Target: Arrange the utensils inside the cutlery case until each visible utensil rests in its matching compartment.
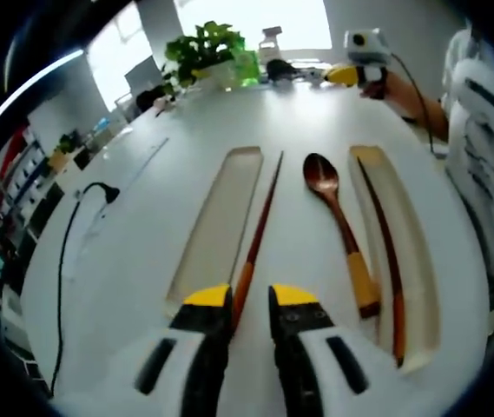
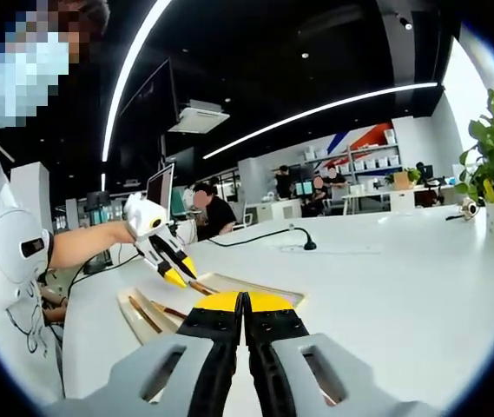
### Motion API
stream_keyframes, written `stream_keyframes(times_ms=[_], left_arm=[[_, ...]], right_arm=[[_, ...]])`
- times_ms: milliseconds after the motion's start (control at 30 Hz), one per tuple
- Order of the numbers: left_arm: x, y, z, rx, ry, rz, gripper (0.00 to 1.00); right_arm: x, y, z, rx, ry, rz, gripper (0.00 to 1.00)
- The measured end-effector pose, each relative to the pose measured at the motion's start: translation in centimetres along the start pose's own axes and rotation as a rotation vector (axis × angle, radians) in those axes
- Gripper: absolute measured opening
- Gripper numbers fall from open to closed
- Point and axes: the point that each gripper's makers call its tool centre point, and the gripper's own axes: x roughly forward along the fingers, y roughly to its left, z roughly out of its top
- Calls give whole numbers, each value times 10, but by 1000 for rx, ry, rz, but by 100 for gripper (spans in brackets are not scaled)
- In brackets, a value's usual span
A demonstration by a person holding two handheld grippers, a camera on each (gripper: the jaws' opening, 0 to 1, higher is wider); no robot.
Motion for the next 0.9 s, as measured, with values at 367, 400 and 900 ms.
stream_keyframes(times_ms=[367, 400, 900], left_arm=[[6, 2, -6, -65, 19, -17, 18], [6, 2, -7, -65, 25, -17, 18], [8, -2, -9, -48, 50, -41, 15]], right_arm=[[-2, 1, 8, 47, -46, 11, 0], [-2, 2, 8, 45, -44, 12, 0], [-6, -3, 3, 81, -43, 5, 0]])
